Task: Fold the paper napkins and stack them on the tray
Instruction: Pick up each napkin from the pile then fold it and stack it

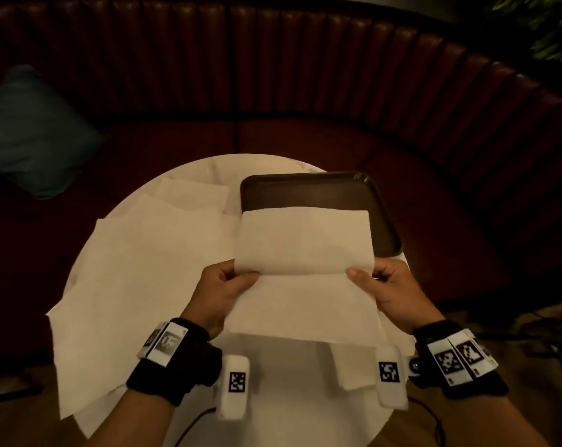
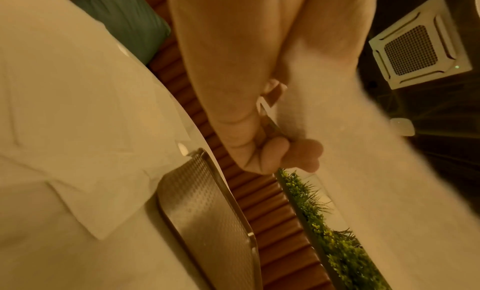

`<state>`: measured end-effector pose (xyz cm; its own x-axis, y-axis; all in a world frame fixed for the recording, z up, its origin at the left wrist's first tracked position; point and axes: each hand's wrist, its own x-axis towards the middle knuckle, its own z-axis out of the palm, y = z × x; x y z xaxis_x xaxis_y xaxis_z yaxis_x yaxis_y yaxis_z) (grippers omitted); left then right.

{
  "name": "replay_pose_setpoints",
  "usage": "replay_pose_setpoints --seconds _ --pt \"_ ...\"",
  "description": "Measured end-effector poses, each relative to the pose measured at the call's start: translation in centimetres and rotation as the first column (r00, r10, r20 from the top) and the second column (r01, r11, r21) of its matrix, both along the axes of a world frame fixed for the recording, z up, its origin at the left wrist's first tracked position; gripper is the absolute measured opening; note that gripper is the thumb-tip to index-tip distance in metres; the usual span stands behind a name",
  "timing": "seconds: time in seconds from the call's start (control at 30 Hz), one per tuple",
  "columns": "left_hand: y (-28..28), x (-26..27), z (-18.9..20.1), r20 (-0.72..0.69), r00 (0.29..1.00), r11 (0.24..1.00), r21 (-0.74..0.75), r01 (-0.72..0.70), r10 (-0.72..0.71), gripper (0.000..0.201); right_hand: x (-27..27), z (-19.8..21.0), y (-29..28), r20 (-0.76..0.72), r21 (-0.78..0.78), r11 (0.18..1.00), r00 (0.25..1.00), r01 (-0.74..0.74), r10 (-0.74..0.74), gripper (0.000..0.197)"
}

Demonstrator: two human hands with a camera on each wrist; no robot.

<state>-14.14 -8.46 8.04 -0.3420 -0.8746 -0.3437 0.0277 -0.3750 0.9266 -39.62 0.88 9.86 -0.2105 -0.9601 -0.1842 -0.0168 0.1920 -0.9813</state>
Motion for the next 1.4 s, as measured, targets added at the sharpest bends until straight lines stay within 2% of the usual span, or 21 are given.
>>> replay_pose_setpoints --seconds 0.1,0.17,0.2,0.27,0.37,0.43,0.53,0.57,0.63,0.67,0.7,0.83,0.9,1.0,1.07,1.13,1.2,1.27,1.3,1.33,1.4 --pt "0.3 -2.0 0.4 -0.041 0.999 0.998 0.057 0.038 -0.035 0.018 -1.4 -0.4 1.6 0.075 -0.046 0.994 0.993 0.098 -0.094 0.028" --pt "0.5 -3.4 0.5 -0.080 0.996 0.994 0.101 0.044 -0.036 0.020 -2.4 -0.8 2.7 0.109 -0.085 0.992 0.991 0.090 -0.080 0.039" --pt "0.6 -4.0 0.6 -0.084 0.996 0.992 0.118 0.044 -0.034 0.020 -2.8 -0.9 3.2 0.115 -0.098 0.991 0.991 0.086 -0.075 0.037" --pt "0.7 -5.1 0.7 -0.096 0.994 0.985 0.163 0.063 -0.048 0.023 -3.9 -0.9 4.1 0.079 -0.102 0.991 0.993 0.091 -0.083 0.008" --pt "0.7 -6.3 0.8 -0.148 0.984 0.958 0.254 0.130 -0.094 0.025 -5.4 -1.3 5.7 -0.032 -0.129 0.987 0.994 0.096 -0.101 0.025" --pt "0.5 -6.9 0.6 -0.189 0.975 0.942 0.289 0.173 -0.121 0.029 -5.9 -1.1 6.7 -0.048 -0.122 0.987 0.992 0.109 -0.116 0.015" --pt "0.5 -8.0 0.2 -0.078 0.972 0.950 0.210 0.234 -0.222 0.030 -6.3 -1.3 8.2 0.057 -0.056 0.984 0.985 0.168 -0.165 0.033" --pt "0.5 -8.3 0.0 -0.008 0.968 0.958 0.142 0.248 -0.250 0.023 -6.2 -1.5 8.7 0.067 -0.021 0.980 0.978 0.199 -0.197 0.032" --pt "0.4 -8.8 -0.5 0.107 0.943 0.949 0.046 0.313 -0.316 0.006 -5.6 -2.0 9.6 0.018 0.037 0.967 0.968 0.250 -0.251 0.009" --pt "0.3 -9.0 -0.9 0.161 0.923 0.936 0.021 0.352 -0.350 0.013 -5.2 -2.5 10.0 -0.024 0.063 0.958 0.960 0.279 -0.278 0.003" --pt "0.2 -9.3 -1.4 0.221 0.902 0.924 -0.009 0.383 -0.372 0.018 -4.8 -3.3 10.5 -0.053 0.090 0.949 0.953 0.303 -0.299 0.008" --pt "-0.6 -12.5 -3.7 0.581 0.771 0.820 -0.290 0.494 -0.259 0.007 -2.7 -7.2 12.3 -0.132 0.200 0.912 0.932 0.359 -0.338 0.014" --pt "-0.6 -14.4 -4.7 0.649 0.723 0.750 -0.350 0.560 -0.237 0.007 -2.0 -9.5 12.8 -0.172 0.248 0.881 0.913 0.404 -0.371 0.020" --pt "-1.1 -16.8 -6.8 0.693 0.663 0.635 -0.381 0.672 -0.285 0.023 -1.1 -11.6 12.7 -0.256 0.337 0.836 0.897 0.432 -0.361 0.025" --pt "-1.4 -17.8 -8.1 0.744 0.578 0.550 -0.344 0.761 -0.334 0.035 -0.8 -12.1 12.5 -0.307 0.357 0.816 0.882 0.455 -0.357 0.028" --pt "-1.2 -18.7 -9.2 0.796 0.474 0.522 -0.241 0.818 -0.376 0.048 -0.7 -12.3 12.3 -0.326 0.382 0.794 0.873 0.473 -0.363 0.029" --pt "-0.6 -19.3 -9.9 0.852 0.298 0.470 -0.070 0.880 -0.431 0.053 -0.8 -12.8 12.1 -0.347 0.424 0.773 0.873 0.471 -0.342 0.023" --pt "0.0 -19.7 -9.9 0.880 0.101 0.361 0.084 0.929 -0.464 0.058 -0.8 -13.1 12.0 -0.395 0.481 0.756 0.879 0.445 -0.266 0.015" --pt "0.3 -19.4 -9.8 0.882 0.058 0.339 0.119 0.933 -0.469 0.057 -0.8 -13.1 12.0 -0.434 0.504 0.748 0.875 0.432 -0.214 0.019" --pt "0.4 -18.9 -9.5 0.880 0.076 0.351 0.107 0.930 -0.469 0.055 -0.8 -12.9 12.1 -0.473 0.524 0.746 0.868 0.412 -0.147 0.026" --pt "0.5 -16.6 -8.5 0.874 0.216 0.465 0.013 0.885 -0.435 0.048 -0.8 -11.5 12.1 -0.544 0.563 0.743 0.839 0.363 0.002 0.039"
